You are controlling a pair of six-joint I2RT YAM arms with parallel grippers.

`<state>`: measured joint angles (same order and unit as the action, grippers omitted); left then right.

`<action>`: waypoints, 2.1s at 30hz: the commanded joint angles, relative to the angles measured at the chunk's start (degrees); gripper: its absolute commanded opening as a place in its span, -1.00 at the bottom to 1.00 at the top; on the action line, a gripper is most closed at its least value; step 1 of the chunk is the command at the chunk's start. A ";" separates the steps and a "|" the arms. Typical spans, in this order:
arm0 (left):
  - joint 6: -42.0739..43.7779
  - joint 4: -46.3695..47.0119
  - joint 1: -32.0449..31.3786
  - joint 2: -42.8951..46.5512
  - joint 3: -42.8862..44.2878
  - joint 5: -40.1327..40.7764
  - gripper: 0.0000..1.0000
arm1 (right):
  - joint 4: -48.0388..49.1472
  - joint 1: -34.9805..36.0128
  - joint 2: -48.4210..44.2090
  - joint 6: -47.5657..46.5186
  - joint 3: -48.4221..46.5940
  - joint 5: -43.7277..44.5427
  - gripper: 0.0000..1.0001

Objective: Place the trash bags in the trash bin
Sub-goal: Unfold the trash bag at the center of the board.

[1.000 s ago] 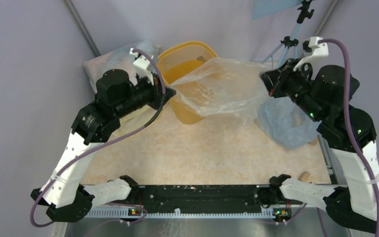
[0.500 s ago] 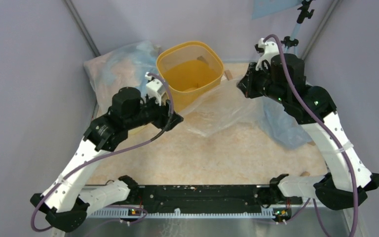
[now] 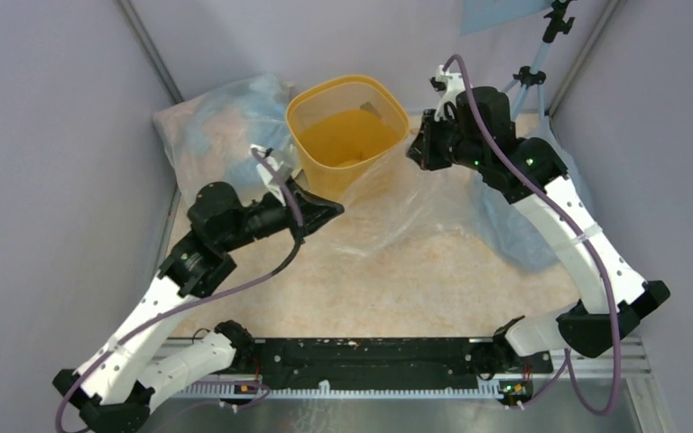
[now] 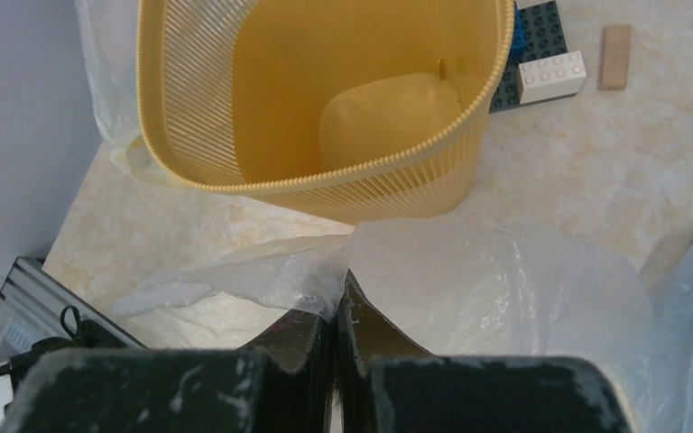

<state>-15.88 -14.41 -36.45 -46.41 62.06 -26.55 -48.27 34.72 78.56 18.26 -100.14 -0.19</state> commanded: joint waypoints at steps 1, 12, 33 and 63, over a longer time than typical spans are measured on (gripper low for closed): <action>-6.87 15.76 -1.55 -5.06 -6.00 -3.71 -1.00 | 4.41 -0.35 0.62 1.77 -0.47 -2.74 -1.00; 10.56 29.64 -8.03 -17.21 -7.33 10.13 -1.00 | 3.55 -0.27 -0.50 2.91 0.64 -6.65 -1.00; 19.05 38.78 -6.95 -35.61 -6.63 -0.85 -1.00 | -5.19 1.47 -6.22 0.90 -6.47 -10.94 -1.00; 22.81 22.83 -11.77 -48.47 2.46 -3.62 -1.00 | -8.76 1.67 -6.63 -0.47 -13.95 -7.47 -1.00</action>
<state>5.10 16.40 -48.42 -96.18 62.41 -41.63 -54.96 35.88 71.55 19.27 -108.38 -12.56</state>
